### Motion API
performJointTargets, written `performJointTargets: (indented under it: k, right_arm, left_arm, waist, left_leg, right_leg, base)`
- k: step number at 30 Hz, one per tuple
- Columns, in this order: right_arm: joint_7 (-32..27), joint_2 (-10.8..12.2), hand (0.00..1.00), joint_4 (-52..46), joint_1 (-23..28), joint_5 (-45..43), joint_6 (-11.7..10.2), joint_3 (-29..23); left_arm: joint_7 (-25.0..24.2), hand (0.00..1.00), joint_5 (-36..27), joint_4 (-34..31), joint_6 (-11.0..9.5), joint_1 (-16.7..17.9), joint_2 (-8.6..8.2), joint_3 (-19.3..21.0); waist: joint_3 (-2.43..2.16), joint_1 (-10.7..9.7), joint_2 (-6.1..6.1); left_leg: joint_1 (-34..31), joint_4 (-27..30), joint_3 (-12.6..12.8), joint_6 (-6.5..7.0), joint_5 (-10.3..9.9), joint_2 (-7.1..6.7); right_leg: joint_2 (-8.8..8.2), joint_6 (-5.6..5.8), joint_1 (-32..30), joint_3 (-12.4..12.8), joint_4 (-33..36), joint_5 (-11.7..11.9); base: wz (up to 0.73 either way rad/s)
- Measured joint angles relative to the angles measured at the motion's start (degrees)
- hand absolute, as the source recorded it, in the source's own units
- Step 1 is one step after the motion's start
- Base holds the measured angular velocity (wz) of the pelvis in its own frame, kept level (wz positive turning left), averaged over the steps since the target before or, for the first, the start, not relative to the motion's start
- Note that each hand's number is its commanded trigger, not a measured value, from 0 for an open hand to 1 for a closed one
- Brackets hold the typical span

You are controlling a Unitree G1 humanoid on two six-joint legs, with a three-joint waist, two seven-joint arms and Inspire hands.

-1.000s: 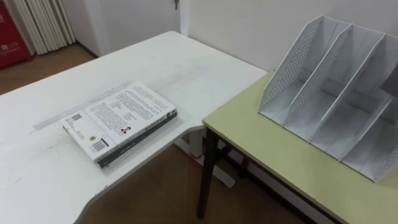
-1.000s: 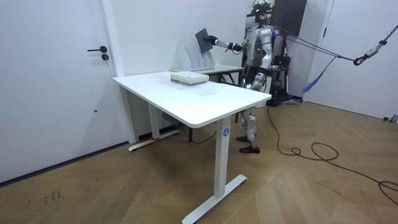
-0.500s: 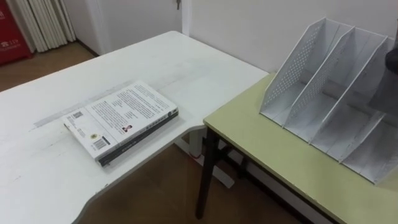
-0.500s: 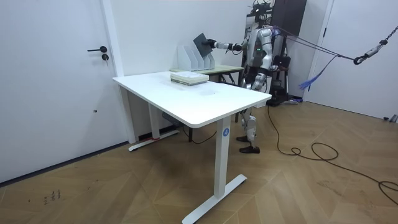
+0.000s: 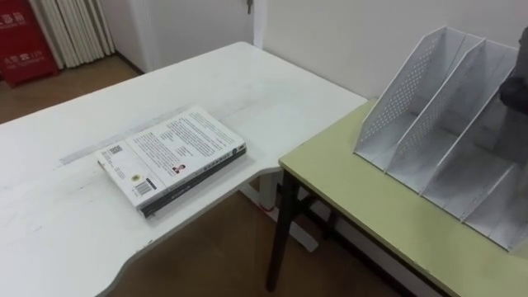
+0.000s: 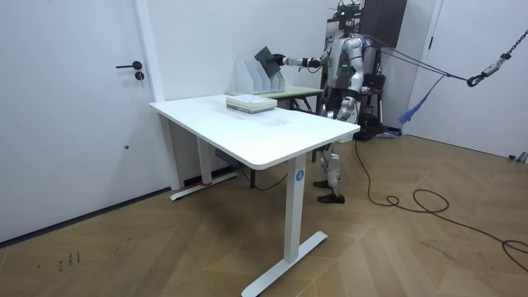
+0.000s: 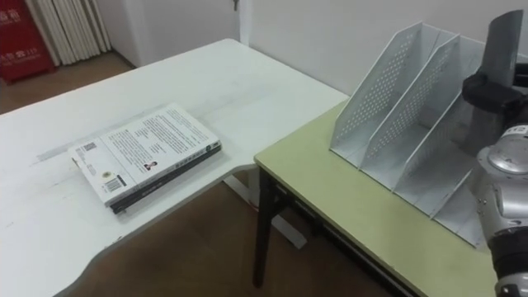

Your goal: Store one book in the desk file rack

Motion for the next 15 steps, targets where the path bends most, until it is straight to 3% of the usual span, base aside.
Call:
performJointTargets:
  k: [7, 15]
  right_arm:
    - [0.1, 0.0, 0.0, 1.4, 0.0, 0.0, 0.0, -0.1]
    - [0.8, 0.0, 0.0, 1.4, -0.2, 0.1, -1.3, -0.2]
  left_arm:
    - [0.0, 0.0, 0.0, -0.1, 0.2, 0.0, 0.02, 0.5]
    - [0.4, 0.0, 0.1, 0.0, 0.2, 0.2, 0.0, 0.5]
  waist:
    - [0.09, 0.6, 0.04]
    - [-0.23, 0.7, 0.84]
  left_leg:
    - [0.0, 0.3, 0.1, 0.0, 0.0, -0.05]
    - [0.0, 0.2, -0.4, 0.0, 0.0, -0.12]
  right_leg:
    - [-0.04, 0.02, 0.3, -0.2, -0.2, 0.0]
    - [-0.05, 0.04, 0.6, -0.7, -0.7, 0.0]
  base:
    - [0.02]
    - [0.03]
